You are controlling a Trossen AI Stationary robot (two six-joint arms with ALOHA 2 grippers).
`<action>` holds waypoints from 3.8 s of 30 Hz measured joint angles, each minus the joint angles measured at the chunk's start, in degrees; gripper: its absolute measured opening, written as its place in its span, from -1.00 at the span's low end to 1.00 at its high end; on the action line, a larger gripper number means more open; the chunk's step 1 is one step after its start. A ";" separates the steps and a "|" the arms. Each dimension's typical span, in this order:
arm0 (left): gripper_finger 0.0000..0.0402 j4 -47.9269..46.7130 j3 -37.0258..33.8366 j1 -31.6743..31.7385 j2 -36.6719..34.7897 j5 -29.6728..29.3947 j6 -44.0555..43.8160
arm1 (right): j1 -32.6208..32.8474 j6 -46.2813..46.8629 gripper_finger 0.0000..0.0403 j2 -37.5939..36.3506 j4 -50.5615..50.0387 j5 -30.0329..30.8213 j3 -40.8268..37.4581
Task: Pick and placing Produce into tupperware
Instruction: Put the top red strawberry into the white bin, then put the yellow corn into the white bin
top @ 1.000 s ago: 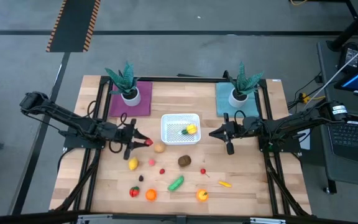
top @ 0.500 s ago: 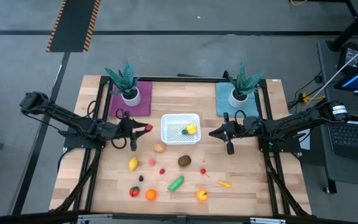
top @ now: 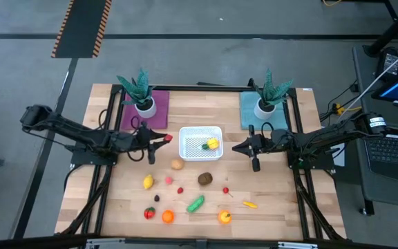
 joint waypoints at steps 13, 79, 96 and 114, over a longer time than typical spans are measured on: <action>-0.49 16.88 0.18 9.15 12.57 13.46 2.83 | -0.17 -2.14 -0.88 0.00 0.37 0.06 0.00; -0.48 -27.01 34.84 14.63 36.93 23.28 11.84 | -0.17 -2.58 -0.88 0.00 0.61 1.55 0.00; -0.41 -26.53 34.77 14.63 38.15 23.28 11.90 | -0.15 -2.58 -0.88 0.00 0.46 1.55 0.00; -0.09 -25.39 34.77 14.51 37.65 20.42 14.55 | -0.17 -2.55 -0.88 0.00 0.48 1.53 0.00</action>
